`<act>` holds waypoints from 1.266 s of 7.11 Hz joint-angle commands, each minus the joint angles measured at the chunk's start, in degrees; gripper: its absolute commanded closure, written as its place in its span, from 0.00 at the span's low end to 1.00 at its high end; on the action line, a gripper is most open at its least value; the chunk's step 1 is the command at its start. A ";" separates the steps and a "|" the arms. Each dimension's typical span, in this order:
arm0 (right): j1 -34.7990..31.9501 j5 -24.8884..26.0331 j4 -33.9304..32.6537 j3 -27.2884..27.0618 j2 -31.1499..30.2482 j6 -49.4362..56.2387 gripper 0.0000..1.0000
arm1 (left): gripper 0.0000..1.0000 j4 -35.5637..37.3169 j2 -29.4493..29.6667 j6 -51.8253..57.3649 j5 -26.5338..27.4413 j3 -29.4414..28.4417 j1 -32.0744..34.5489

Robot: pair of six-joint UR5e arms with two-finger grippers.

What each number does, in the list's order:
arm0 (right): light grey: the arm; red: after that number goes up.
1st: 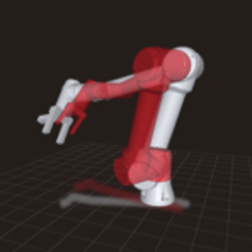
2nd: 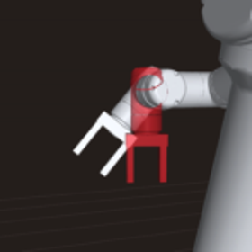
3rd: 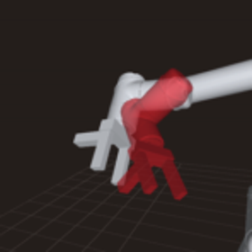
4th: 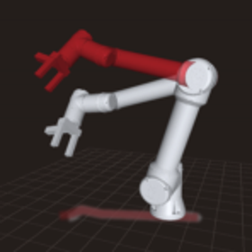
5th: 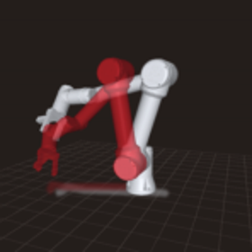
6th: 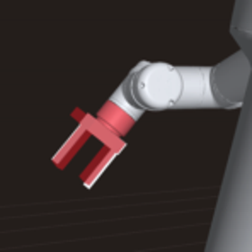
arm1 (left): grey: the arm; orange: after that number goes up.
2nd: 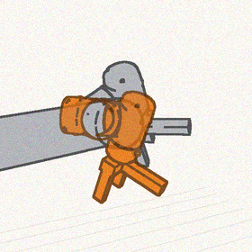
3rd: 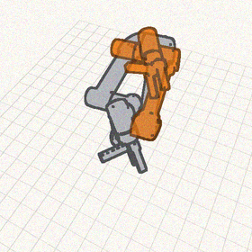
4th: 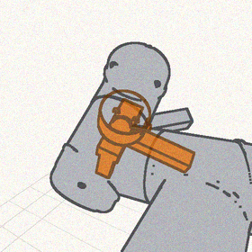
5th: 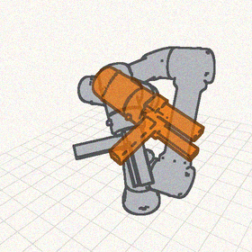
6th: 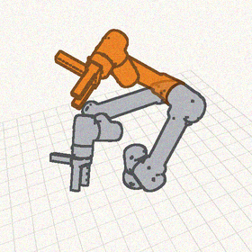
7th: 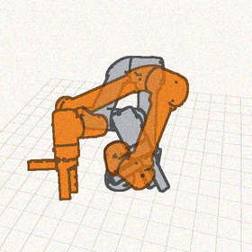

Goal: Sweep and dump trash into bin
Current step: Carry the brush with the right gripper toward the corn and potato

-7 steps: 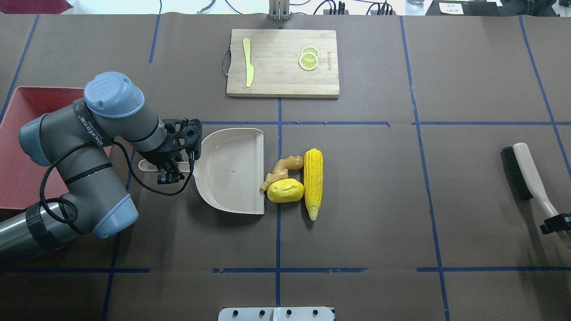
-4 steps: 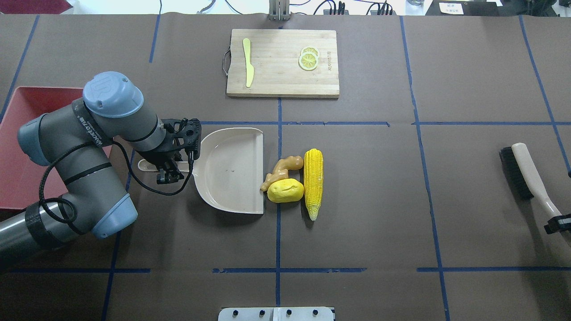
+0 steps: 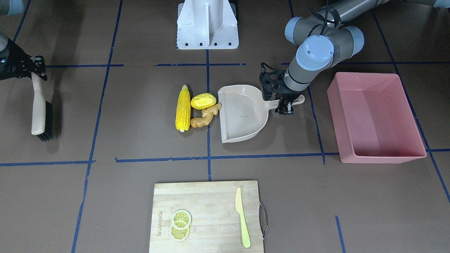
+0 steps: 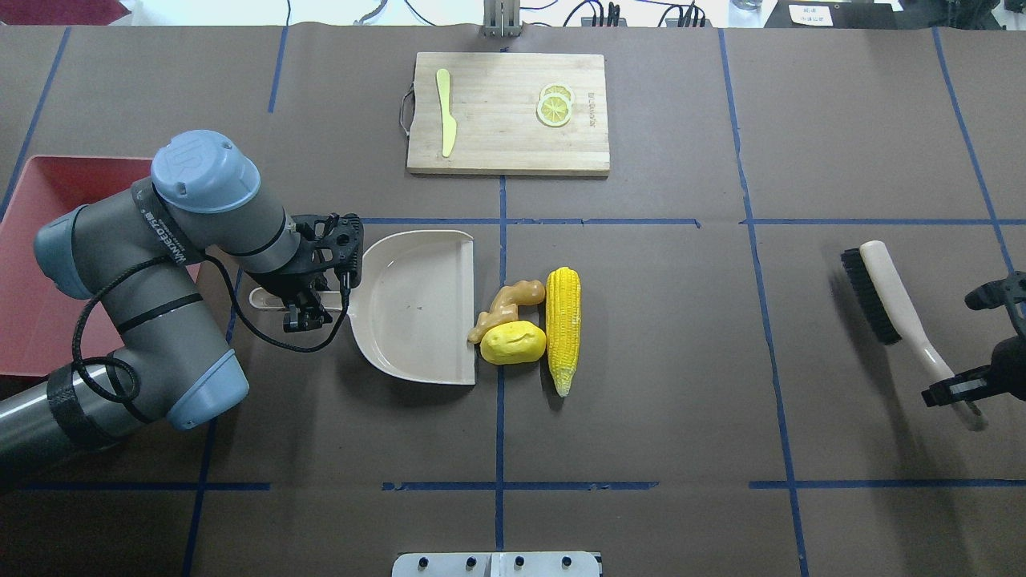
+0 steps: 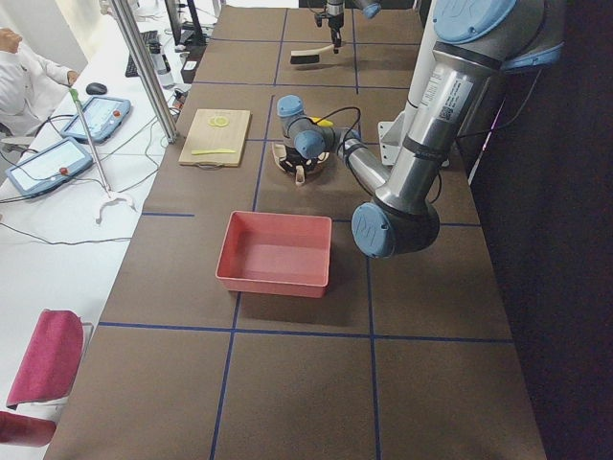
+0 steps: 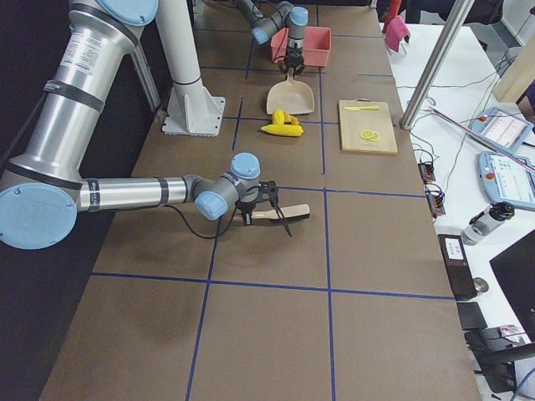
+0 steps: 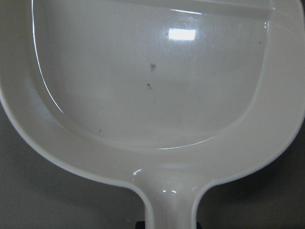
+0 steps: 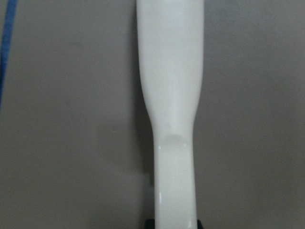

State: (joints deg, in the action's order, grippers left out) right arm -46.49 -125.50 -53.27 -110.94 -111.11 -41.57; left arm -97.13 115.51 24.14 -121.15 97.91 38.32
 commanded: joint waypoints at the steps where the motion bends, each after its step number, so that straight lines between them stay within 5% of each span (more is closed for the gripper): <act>1: 6.82 0.34 -0.17 -2.79 5.25 -11.01 1.00 | 1.00 0.18 0.33 -0.14 0.04 0.17 -0.09; 4: 15.10 1.39 -0.34 -2.80 14.66 -28.44 1.00 | 1.00 1.58 -0.28 -0.23 -0.75 0.44 -0.18; 7: 19.23 3.23 -22.87 -5.26 31.70 -32.95 1.00 | 1.00 4.05 0.42 -0.23 -3.64 0.53 -0.35; 9: 22.57 5.95 -24.69 -4.99 33.59 -34.72 1.00 | 1.00 3.88 1.81 -5.31 -3.65 0.18 -0.53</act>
State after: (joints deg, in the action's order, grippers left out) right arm -25.78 -121.09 -76.28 -116.02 -79.07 -75.24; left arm -93.23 116.38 21.30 -124.66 98.31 37.89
